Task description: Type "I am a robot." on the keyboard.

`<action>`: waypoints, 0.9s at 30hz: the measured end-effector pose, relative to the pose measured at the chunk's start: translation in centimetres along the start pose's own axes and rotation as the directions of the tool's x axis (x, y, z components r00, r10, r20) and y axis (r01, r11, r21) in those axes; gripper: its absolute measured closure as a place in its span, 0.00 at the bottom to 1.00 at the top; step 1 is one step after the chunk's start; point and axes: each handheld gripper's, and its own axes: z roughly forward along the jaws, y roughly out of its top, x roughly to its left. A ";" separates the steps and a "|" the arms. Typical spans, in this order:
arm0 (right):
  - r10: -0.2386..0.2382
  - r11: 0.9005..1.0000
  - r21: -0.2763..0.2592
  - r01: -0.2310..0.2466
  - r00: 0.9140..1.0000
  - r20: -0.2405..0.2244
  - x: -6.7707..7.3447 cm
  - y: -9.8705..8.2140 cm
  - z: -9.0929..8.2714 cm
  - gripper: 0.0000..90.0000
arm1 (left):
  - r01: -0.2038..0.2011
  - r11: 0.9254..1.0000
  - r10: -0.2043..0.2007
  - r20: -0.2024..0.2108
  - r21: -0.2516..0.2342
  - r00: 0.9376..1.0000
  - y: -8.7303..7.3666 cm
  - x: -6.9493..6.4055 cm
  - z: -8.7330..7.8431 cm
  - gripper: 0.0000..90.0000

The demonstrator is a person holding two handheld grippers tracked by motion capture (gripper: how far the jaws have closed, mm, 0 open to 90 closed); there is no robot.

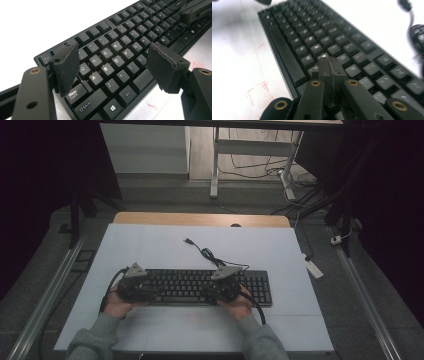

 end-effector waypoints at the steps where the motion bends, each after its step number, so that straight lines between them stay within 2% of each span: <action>1: 0.002 1.000 -0.010 -0.002 1.000 0.011 0.0 0.0 -0.4 0.90 | 0.004 1.000 -0.004 -0.001 0.000 1.000 0.0 0.0 0.0 0.30; 4: 0.005 0.999 -0.035 -0.003 0.999 0.040 -0.1 -0.3 -1.7 0.79 | -0.004 1.000 0.004 -0.003 -0.002 1.000 0.0 -0.1 -0.1 0.30; 8: 0.024 0.997 -0.073 -0.017 0.995 0.092 -0.6 -1.6 -4.0 0.68 | -0.003 1.000 0.002 -0.009 -0.007 1.000 -0.1 -0.2 -0.4 0.30; 13: 0.059 0.995 -0.093 -0.044 0.984 0.167 -1.6 -4.0 -7.3 0.58 | 0.002 1.000 -0.002 -0.017 -0.007 1.000 -0.7 -0.4 -0.8 0.28; 17: 0.088 0.992 -0.109 -0.066 0.973 0.214 -2.2 -5.6 -9.7 0.55 | 0.007 1.000 -0.007 -0.022 -0.006 1.000 -1.4 -0.4 -1.2 0.28; 22: 0.099 0.990 -0.121 -0.071 0.966 0.239 -2.6 -7.1 -11.8 0.53 | 0.022 1.000 -0.023 -0.024 -0.016 0.999 -2.4 -0.1 -2.1 0.27; 27: 0.109 0.989 -0.122 -0.080 0.960 0.258 -2.9 -8.3 -13.0 0.51 | 0.034 0.999 -0.034 -0.027 -0.022 0.999 -3.5 0.2 -2.9 0.27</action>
